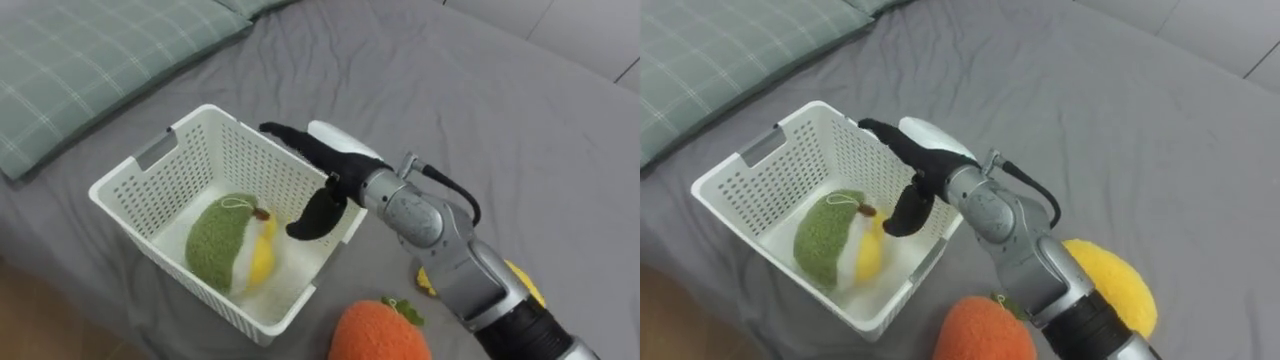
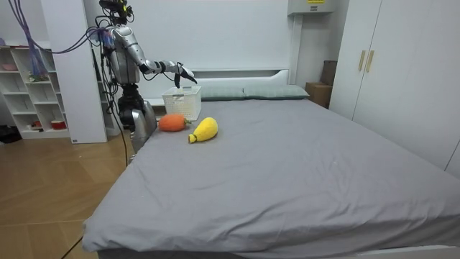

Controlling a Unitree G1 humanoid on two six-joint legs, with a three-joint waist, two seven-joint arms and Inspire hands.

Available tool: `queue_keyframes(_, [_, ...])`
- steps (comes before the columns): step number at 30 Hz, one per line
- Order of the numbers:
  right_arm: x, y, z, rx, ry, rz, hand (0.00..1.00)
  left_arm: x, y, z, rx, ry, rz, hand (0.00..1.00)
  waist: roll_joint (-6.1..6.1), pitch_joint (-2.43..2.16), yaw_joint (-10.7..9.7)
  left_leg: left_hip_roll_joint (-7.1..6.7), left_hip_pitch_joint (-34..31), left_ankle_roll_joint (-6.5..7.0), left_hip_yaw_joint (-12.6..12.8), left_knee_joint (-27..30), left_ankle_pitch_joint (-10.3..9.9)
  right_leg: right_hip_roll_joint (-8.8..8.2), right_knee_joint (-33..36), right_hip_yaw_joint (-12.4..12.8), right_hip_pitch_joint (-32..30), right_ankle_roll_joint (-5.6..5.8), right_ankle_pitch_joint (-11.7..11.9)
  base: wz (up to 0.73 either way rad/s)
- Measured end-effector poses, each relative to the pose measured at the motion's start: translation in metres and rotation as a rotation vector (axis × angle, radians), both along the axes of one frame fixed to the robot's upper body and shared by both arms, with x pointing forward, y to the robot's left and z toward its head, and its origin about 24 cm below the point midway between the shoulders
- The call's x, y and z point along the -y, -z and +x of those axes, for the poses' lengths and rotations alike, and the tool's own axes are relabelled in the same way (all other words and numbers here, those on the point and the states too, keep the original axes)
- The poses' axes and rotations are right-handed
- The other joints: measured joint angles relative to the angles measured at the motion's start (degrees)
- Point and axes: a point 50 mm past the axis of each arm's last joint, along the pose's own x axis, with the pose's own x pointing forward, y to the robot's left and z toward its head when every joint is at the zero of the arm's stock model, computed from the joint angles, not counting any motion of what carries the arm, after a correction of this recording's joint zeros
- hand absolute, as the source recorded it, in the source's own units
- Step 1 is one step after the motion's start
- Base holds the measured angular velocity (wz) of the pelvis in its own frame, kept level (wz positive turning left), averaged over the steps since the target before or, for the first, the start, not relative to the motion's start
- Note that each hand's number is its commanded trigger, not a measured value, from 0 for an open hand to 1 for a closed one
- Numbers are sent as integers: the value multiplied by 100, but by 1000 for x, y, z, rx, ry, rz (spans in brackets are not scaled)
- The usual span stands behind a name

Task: Collect toys from the bed

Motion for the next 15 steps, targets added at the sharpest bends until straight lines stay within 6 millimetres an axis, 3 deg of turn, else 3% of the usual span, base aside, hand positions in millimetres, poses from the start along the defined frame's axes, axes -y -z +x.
queue_keyframes(8, [19, -3, 8, 45, 112, 37, 0, 3, 4, -10, -37, -26, 11, 0, 4, -11, -152, 3, 35, 6, 48, -8, 3, 7, 4, 87, 13, 0, 0, -2])
queue_keyframes(11, [28, -4, 9, 58, 171, 92, 0, 2, 5, -15, -53, -41, 11, 0, 6, -10, -316, 5, 88, 7, 59, -18, 3, 3, 4, 93, 44, 1, 1, 0])
queue_keyframes(15, [47, -23, 12, 176, 280, 156, 0, -1, 5, -24, -56, -94, 8, 0, 65, -50, -515, 34, 114, 16, 211, -28, -4, 2, 30, 252, -2, -2, 13, -18])
